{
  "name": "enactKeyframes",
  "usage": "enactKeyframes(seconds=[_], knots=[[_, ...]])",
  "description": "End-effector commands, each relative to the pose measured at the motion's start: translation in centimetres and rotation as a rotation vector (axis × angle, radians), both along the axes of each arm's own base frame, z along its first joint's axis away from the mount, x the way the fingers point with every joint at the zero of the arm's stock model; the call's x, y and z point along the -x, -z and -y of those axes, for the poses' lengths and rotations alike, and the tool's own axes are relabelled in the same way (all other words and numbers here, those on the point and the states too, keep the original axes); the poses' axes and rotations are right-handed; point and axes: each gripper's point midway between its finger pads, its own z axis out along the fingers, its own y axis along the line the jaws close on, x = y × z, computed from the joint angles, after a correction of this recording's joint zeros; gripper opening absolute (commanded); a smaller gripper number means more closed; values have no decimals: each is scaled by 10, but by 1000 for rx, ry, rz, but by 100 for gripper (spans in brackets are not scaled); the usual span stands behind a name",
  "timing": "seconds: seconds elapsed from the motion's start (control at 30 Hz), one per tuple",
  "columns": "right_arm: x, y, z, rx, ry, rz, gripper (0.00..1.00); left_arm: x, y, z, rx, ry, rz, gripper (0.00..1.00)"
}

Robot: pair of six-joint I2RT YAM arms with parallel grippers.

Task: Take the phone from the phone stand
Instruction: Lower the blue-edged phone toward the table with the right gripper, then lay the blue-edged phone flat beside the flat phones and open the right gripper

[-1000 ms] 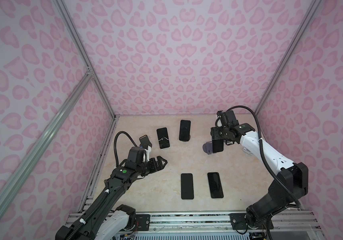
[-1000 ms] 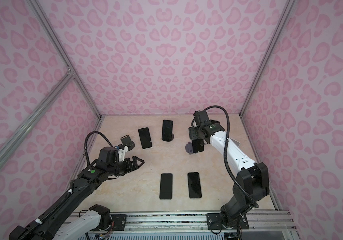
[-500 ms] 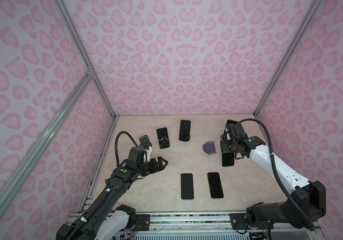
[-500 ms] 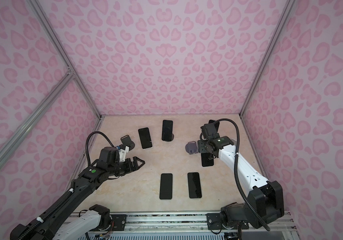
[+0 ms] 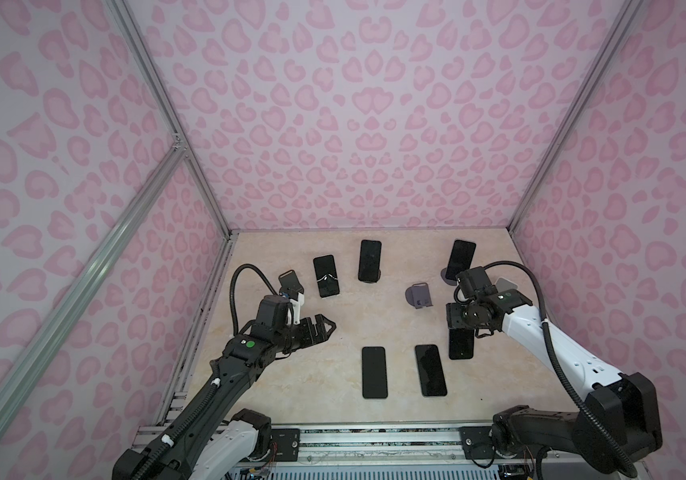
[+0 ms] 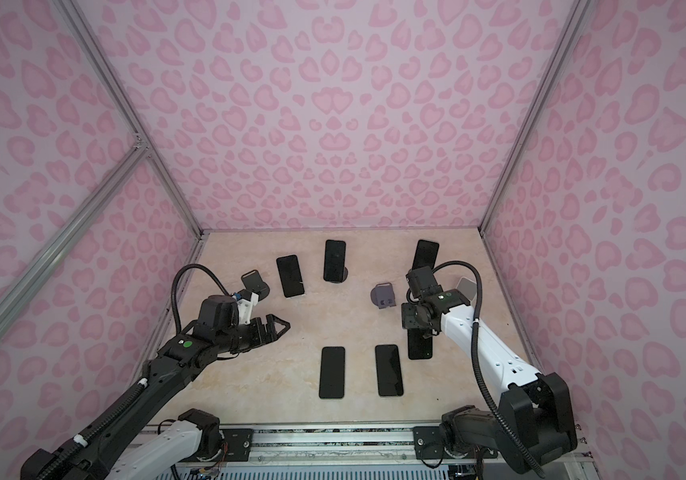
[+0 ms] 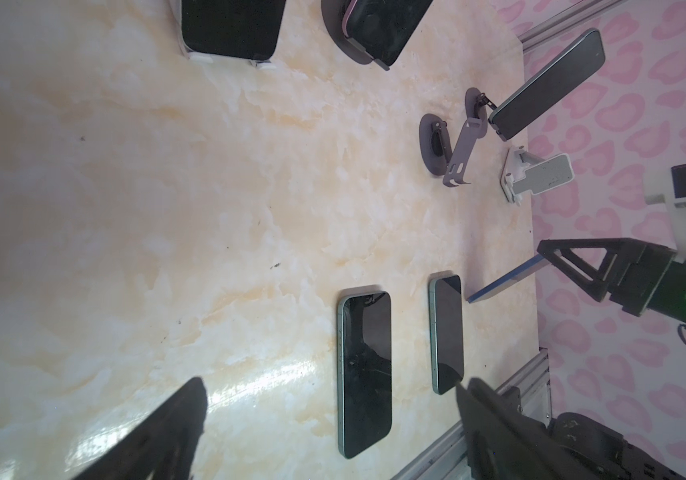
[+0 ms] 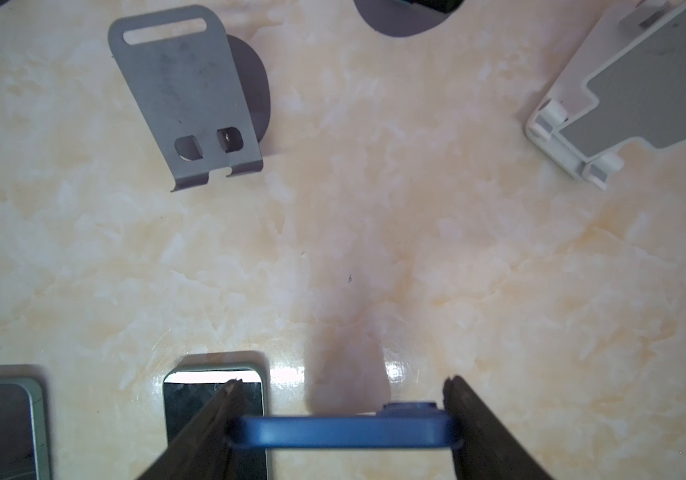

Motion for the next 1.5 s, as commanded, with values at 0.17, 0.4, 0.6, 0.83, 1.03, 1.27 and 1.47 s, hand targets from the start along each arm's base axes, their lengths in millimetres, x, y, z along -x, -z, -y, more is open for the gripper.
enactKeyframes(seconds=[0.17, 0.4, 0.6, 0.83, 1.03, 1.27, 1.47], knots=[[2, 17, -4, -23, -4, -55, 57, -3, -6, 5, 30, 16, 38, 98], [-1, 28, 2, -24, 15, -72, 59, -2, -5, 5, 32, 17, 38, 98], [-5, 39, 3, -26, 6, -97, 58, -3, -5, 5, 33, 16, 36, 98], [-3, 55, 0, -44, 3, -131, 58, -2, -2, 5, 31, 15, 30, 98], [2, 68, 0, -51, 3, -176, 58, -1, 0, 5, 29, 18, 22, 98], [17, 81, -9, -87, -26, -285, 57, -5, -8, 7, 45, 18, 40, 98], [32, 88, -5, -77, -17, -336, 57, -5, -8, 8, 46, 23, 39, 98]])
